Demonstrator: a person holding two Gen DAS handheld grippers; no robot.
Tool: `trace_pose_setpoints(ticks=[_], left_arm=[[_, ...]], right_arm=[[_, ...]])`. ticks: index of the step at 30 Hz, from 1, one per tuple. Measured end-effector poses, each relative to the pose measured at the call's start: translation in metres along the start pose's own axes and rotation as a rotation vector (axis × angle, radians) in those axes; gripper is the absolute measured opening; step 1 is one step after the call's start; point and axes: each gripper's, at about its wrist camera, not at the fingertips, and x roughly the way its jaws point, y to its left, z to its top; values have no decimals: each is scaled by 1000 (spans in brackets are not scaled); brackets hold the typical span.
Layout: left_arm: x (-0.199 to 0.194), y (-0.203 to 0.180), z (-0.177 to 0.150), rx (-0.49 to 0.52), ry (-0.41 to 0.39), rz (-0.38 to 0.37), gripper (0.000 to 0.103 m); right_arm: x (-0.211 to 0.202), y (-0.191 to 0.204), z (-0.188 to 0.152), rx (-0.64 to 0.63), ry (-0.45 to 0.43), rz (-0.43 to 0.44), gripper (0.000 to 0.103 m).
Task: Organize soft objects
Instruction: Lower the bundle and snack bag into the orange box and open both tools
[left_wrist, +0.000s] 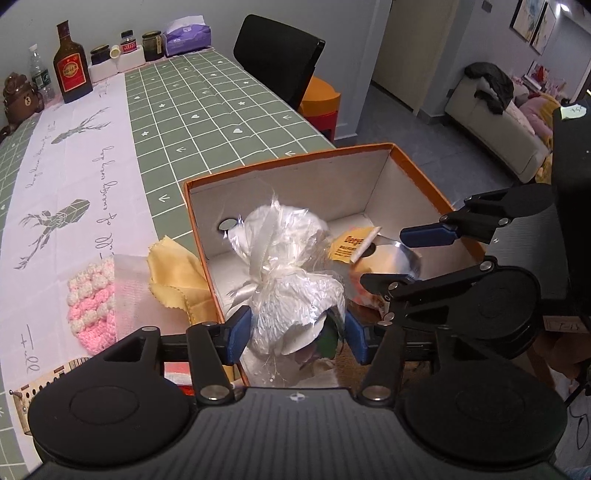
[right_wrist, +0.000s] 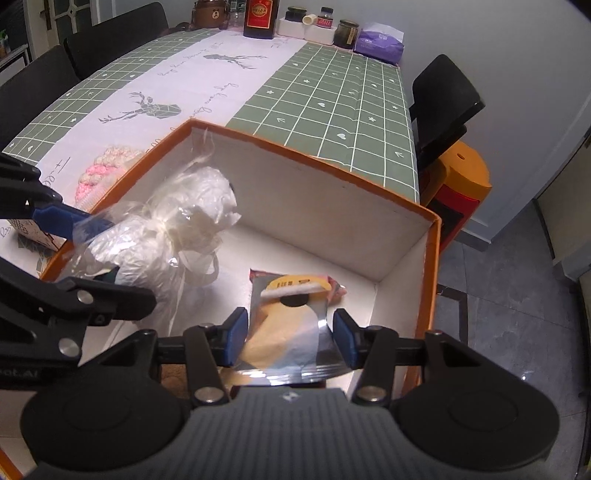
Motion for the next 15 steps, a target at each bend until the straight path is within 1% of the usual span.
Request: trace_pose_setpoints(ticks=[1,2,3,4,7,8,11,15], left_arm=[[-2,0,-1,-4,-6,-12,72],[-5,1,-2,-7,-12,-23,74],[-8,1,-2,-8,-18,-33,77],[-11,0,-3,-7,-23,-40,80],[-20,0,-7,-5,-44,-61,88],[-24,1,-8,-13,-51,-57,89],[-37,4,-13,-20,-76,-53,89],[-58,13,-24,-44,-121,-46,89]], right_arm=[[-2,0,0,-3,1,-5,51],[-3,0,0,-7,1,-10,53],[-5,0,0,-9,1,-16,59],[-7,1,-1,-10,0,-22,62],[-12,5,-2,-24,8,-43,62],[-14,7,-2,-28,9,-50,62],[-23,15,-3,-41,-1,-58,63],[-40,28,-3,-48,-32,-65,63]])
